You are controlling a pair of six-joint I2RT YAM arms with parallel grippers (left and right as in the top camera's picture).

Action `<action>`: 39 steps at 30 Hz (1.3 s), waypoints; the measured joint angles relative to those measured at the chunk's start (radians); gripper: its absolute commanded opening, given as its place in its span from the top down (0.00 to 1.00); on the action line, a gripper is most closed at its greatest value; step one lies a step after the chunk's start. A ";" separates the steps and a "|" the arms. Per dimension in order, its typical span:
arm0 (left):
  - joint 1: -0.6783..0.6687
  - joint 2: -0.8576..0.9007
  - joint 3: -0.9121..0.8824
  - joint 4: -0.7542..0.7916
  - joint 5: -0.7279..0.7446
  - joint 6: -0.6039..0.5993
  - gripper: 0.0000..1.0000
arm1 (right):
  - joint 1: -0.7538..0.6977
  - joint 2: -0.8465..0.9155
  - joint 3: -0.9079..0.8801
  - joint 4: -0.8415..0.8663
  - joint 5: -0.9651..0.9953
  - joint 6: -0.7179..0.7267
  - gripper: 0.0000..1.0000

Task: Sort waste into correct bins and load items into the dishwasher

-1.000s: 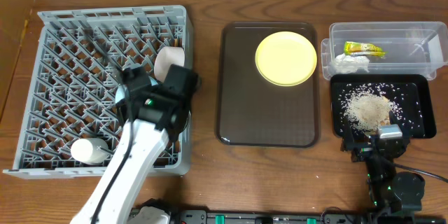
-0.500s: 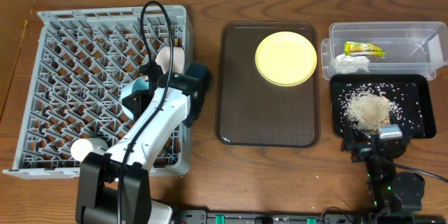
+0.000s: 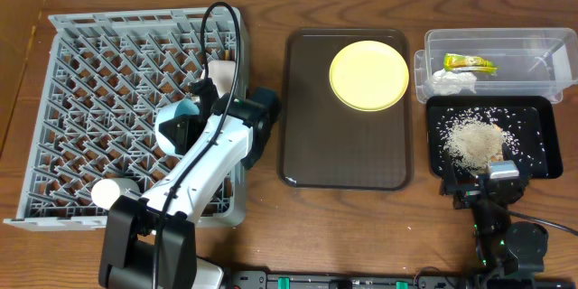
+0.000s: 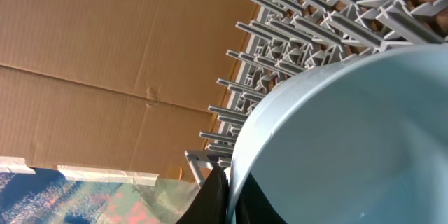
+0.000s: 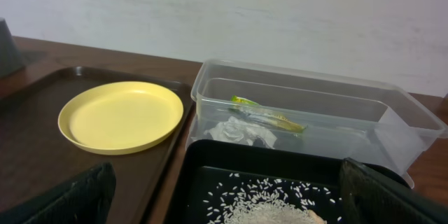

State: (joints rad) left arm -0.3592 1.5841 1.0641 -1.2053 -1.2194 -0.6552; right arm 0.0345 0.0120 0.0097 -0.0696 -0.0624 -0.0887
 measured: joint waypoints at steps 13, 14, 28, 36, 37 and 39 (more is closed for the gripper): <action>0.000 0.000 0.000 0.003 0.010 -0.005 0.93 | 0.000 0.000 0.000 0.000 0.000 0.000 0.01; 0.000 0.000 0.000 0.003 0.013 -0.007 0.93 | 0.000 0.000 0.000 0.000 0.000 0.000 0.01; 0.000 0.000 0.000 0.001 0.042 -0.024 0.93 | 0.000 0.000 0.000 0.000 0.000 0.000 0.01; -0.002 0.000 0.000 0.001 0.069 -0.029 0.93 | 0.000 0.000 0.000 0.000 0.000 0.000 0.01; -0.003 0.000 0.000 0.001 0.069 -0.029 0.92 | 0.000 0.000 0.000 0.000 0.000 0.000 0.01; -0.005 0.000 0.000 0.001 0.068 -0.029 0.92 | 0.000 0.000 0.000 0.000 0.000 0.000 0.01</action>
State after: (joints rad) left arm -0.3637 1.5841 1.0641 -1.2041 -1.1511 -0.6842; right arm 0.0345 0.0120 0.0097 -0.0696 -0.0620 -0.0887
